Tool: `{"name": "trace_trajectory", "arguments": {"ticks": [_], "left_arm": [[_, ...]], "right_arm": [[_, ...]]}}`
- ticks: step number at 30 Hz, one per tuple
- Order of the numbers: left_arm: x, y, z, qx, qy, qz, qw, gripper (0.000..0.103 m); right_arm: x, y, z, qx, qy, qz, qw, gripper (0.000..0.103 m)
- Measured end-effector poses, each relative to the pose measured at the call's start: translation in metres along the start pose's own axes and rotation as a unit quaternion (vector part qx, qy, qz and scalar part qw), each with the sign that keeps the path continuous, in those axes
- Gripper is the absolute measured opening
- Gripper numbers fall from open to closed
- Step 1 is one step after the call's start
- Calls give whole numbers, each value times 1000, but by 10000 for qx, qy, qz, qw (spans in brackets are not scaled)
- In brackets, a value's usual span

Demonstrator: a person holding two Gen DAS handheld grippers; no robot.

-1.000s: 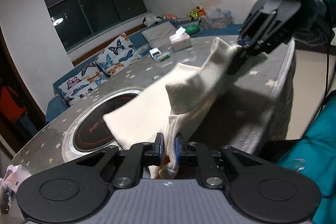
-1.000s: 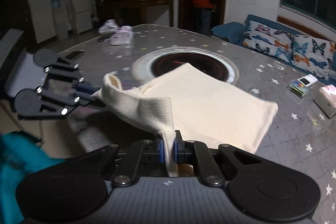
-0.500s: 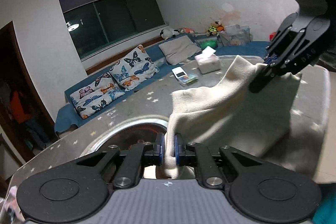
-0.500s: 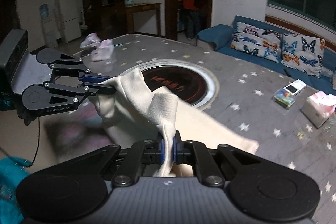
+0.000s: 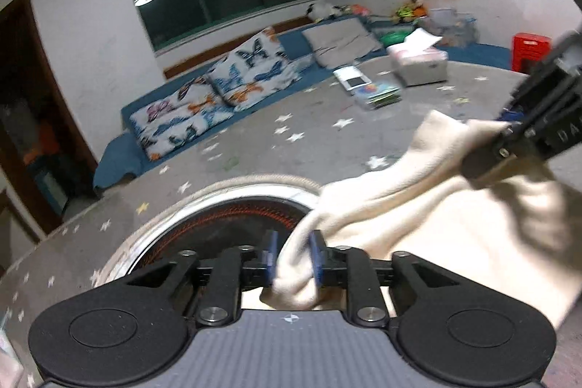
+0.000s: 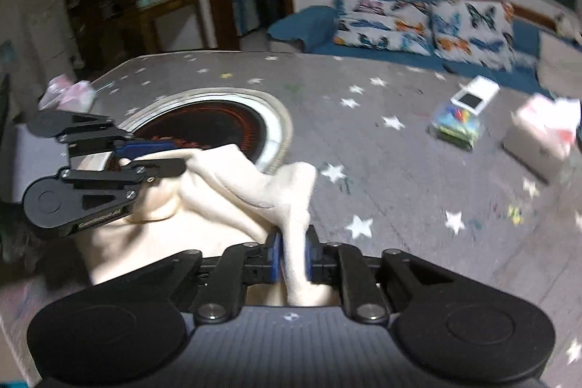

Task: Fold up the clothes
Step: 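Lift the hem with both tools and fold it toward the collar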

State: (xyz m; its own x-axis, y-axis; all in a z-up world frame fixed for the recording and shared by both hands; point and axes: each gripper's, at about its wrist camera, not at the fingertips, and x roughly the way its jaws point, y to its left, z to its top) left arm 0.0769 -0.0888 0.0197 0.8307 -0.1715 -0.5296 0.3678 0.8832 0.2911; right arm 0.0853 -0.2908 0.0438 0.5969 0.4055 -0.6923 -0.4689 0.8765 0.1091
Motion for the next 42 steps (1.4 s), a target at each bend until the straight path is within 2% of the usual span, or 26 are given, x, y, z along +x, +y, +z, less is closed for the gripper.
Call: {"name": "trace_trajectory", "arguments": {"ticks": [1,3,5,9,13,17,21,24,30,34,42], "left_arm": [[0,3,-1,-70,3,-6,10000,25],[-4,8,-2,-183,-8,64,9998,32],[-10,15,-3,-329,-50,188,9993,36],[-18,33,-12,-729,115,342,9967,41],[-43,43,-29,-1041,224,99,9943,41],[-69,44,-46,-1197,244,-140,9924,41],[-76,42,-55,-1268,286,-264,9912,40],[-74,40,-55,-1332,263,-353,9901,40],[-73,38,-56,-1383,185,-536,9888,32],[-78,35,-59,-1374,95,-685,9881,32],[-71,30,-65,-1431,285,-752,9864,34]], "right_arm": [[3,-3,-2,92,1,-23,10000,19],[1,-6,-5,223,-70,-80,9997,28],[-6,-7,-7,256,-195,-195,9993,44],[-15,-13,-11,383,-373,-399,9978,47],[-32,-9,-18,315,-522,-573,9965,47],[-59,2,-32,234,-654,-435,9966,47],[-78,8,-54,361,-485,-148,9981,45],[-87,13,-71,465,-370,-103,9982,44],[-84,14,-94,713,-222,33,9972,32],[-83,16,-98,812,-249,68,9964,23],[-77,19,-102,715,-226,-18,9972,22]]}}
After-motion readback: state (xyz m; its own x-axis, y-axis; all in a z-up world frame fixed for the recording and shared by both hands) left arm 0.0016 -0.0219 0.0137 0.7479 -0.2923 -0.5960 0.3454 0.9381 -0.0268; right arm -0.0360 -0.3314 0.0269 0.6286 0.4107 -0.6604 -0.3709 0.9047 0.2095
